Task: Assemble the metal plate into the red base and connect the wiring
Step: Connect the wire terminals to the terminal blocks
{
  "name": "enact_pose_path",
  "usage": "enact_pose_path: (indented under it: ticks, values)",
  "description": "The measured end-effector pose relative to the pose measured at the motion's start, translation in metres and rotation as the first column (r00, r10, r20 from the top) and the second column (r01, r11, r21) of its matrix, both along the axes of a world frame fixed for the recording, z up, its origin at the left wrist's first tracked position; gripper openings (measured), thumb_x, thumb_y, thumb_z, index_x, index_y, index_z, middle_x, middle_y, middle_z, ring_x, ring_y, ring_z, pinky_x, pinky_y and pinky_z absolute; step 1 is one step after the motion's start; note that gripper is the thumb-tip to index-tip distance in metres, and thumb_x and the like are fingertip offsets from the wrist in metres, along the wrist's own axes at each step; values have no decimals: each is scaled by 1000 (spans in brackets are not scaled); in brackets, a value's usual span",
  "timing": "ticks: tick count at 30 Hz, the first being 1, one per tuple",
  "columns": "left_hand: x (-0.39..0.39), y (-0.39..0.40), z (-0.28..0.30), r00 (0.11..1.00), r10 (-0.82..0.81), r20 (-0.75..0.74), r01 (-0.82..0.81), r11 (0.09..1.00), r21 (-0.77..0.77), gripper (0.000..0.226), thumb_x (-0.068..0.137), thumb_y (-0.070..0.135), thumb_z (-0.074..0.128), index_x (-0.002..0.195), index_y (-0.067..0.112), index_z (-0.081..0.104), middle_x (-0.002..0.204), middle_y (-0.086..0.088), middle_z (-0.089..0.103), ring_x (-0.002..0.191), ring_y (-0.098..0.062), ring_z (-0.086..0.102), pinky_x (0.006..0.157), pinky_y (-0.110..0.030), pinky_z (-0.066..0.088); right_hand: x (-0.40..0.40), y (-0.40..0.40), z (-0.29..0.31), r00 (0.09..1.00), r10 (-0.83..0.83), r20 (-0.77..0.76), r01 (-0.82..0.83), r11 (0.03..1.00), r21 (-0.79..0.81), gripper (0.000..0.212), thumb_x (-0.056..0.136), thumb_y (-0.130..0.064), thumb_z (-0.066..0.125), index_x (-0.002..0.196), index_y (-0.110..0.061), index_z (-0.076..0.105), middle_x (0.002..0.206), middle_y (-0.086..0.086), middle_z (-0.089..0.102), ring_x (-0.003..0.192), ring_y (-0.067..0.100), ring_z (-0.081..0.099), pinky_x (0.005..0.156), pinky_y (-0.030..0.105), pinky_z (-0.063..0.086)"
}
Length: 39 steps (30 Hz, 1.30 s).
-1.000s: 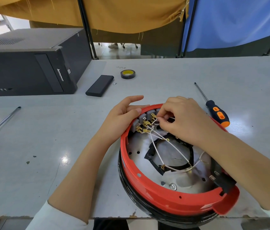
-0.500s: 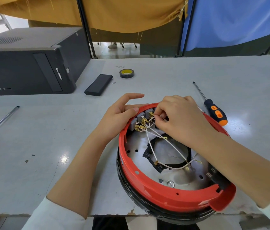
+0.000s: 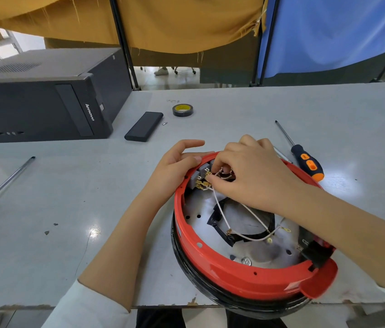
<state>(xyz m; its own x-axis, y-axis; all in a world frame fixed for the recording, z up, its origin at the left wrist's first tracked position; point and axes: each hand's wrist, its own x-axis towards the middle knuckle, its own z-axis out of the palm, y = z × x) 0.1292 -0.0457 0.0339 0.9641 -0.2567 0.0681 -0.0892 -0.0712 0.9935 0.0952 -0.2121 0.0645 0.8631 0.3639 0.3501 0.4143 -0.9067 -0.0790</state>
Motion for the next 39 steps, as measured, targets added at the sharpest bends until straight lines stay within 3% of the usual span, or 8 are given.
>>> enact_pose_path:
  ticks: [5,15,19,21,25,30,33,39]
  values:
    - [0,2,0,1000,-13,3,13,1000,15,31,97,2,48,123,15,59,105,-26,69,87,-35,59,86,-51,47,7,7,4,988,-67,-138,80,992,93,9,85,-43,54,82,-35,58,70,-16,52,90,11,48,79,35,22]
    - [1,2,1,1000,-2,-7,2,1000,26,30,96,3,49,118,18,62,91,-16,69,82,-33,56,79,-42,44,3,14,-6,981,-139,-137,167,960,224,8,79,-25,57,72,-26,60,65,-13,63,75,8,58,82,33,25]
    - [1,2,1,1000,-9,-4,9,1000,29,30,96,3,49,120,17,61,81,-2,72,77,-27,60,75,-36,47,3,15,-8,979,-135,-150,170,954,248,7,79,-25,57,73,-27,58,66,-13,61,75,6,57,89,34,32]
    - [1,2,2,1000,-13,-7,13,1000,28,30,96,3,48,120,17,61,79,3,73,75,-21,63,72,-31,50,3,15,-9,979,-136,-152,172,952,255,7,80,-26,57,74,-27,58,66,-13,61,75,5,57,91,33,32]
    - [0,2,0,1000,-2,-3,2,1000,19,29,96,4,49,119,18,63,86,-10,71,80,-30,57,77,-41,44,3,15,-10,979,-144,-146,178,948,264,8,82,-29,57,73,-28,58,65,-14,61,76,4,56,89,32,29]
    - [0,1,0,1000,-3,-16,3,1000,0,30,96,4,49,119,18,62,87,-6,73,80,-28,60,77,-38,47,2,18,-9,981,-159,-111,180,958,221,4,83,-30,54,81,-29,58,71,-12,63,78,8,58,89,32,27]
    - [1,1,-1,1000,-13,-25,12,1000,-22,30,96,3,48,119,16,62,95,-16,72,82,-28,60,79,-39,47,1,20,-8,982,-153,-112,174,962,212,6,84,-28,53,84,-27,59,73,-11,64,79,9,58,91,33,28]
    - [2,1,-3,998,-38,-41,35,997,-70,27,97,2,47,118,11,62,82,4,74,74,-17,65,70,-25,53,0,23,-7,986,-138,-95,154,969,194,10,89,-22,50,86,-21,59,74,-7,63,79,15,58,95,35,30]
